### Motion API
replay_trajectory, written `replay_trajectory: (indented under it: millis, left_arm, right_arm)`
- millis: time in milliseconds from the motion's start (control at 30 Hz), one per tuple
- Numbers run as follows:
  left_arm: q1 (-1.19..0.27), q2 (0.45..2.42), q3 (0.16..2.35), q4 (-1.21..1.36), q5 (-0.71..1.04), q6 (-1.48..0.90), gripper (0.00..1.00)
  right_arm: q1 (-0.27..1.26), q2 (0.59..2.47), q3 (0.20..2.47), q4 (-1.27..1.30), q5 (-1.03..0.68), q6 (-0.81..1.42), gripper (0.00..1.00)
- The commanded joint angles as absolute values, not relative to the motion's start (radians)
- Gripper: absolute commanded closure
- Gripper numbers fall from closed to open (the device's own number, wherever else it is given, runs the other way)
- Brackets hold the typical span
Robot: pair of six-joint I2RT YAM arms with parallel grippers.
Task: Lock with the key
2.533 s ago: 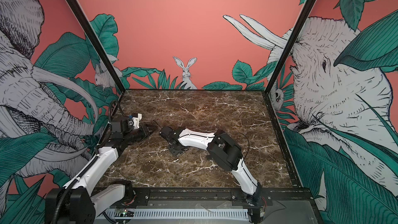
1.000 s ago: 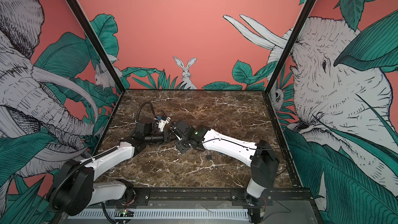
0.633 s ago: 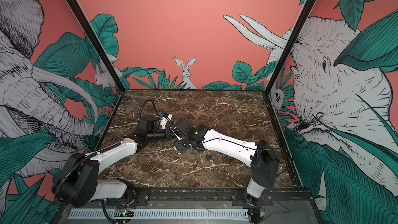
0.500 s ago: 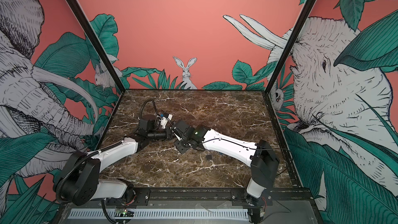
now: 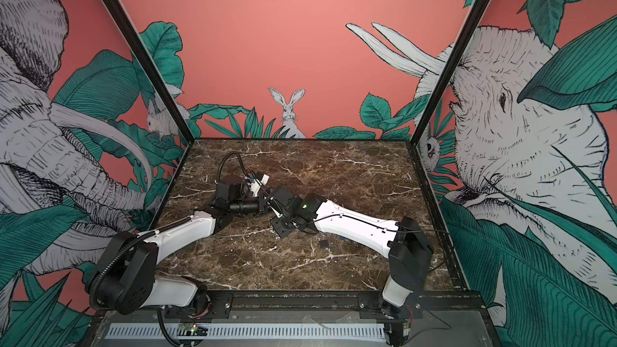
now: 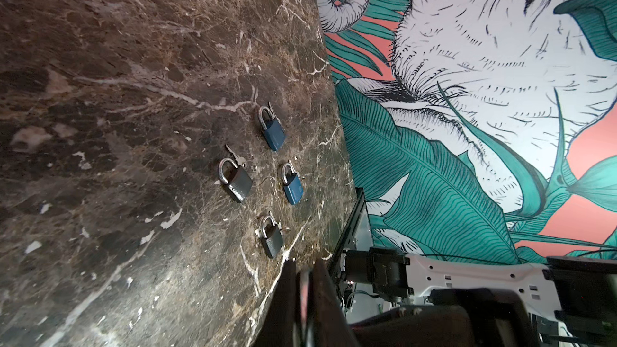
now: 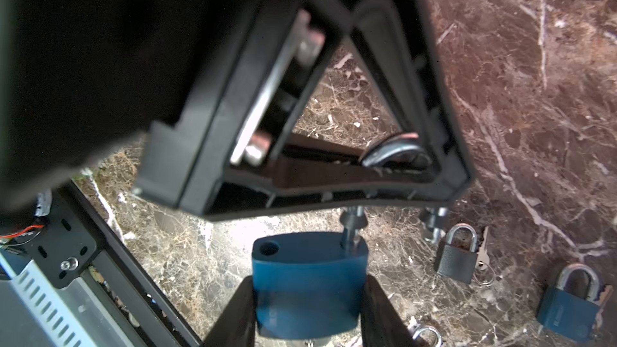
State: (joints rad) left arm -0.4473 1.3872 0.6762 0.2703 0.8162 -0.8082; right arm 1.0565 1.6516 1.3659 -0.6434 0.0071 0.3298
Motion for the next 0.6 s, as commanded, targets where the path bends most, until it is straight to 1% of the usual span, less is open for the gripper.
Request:
replay_trajectory:
  millis: [0, 100, 133, 167, 200, 233, 300, 367, 467, 567]
  left_arm:
    - [-0.451, 1.401, 0.68, 0.29, 0.805, -0.794, 1.0]
    - [-0.451, 1.401, 0.67, 0.318, 0.804, -0.814, 1.0]
    - [-0.451, 1.399, 0.665, 0.329, 0.802, -0.824, 1.0]
    - [-0.451, 1.397, 0.662, 0.337, 0.797, -0.833, 1.0]
    - [-0.451, 1.393, 0.657, 0.349, 0.791, -0.846, 1.0]
    - [-0.451, 1.389, 0.652, 0.366, 0.786, -0.861, 1.0]
    - [-0.451, 1.377, 0.644, 0.384, 0.764, -0.887, 1.0]
    - [-0.451, 1.362, 0.638, 0.39, 0.731, -0.907, 1.0]
    - [-0.451, 1.335, 0.625, 0.407, 0.675, -0.925, 1.0]
    - [-0.451, 1.317, 0.628, 0.409, 0.652, -0.938, 1.0]
  right_arm:
    - [1.057, 1.61, 1.372, -0.596, 0.0, 0.322, 0.93]
    - [1.057, 1.609, 1.358, -0.58, 0.005, 0.328, 0.94]
    - [1.057, 1.61, 1.351, -0.572, 0.003, 0.333, 0.91]
    - [1.056, 1.61, 1.345, -0.565, 0.0, 0.337, 0.81]
    - [1.054, 1.58, 1.337, -0.555, -0.002, 0.345, 0.69]
    - [1.049, 1.571, 1.325, -0.544, -0.014, 0.351, 0.62]
    - [1.033, 1.545, 1.292, -0.514, -0.048, 0.367, 0.51]
    - [1.005, 1.497, 1.232, -0.461, -0.092, 0.397, 0.48]
    - [0.936, 1.4, 1.099, -0.295, -0.223, 0.459, 0.48]
    - [0.874, 1.315, 0.966, -0.118, -0.312, 0.524, 0.45]
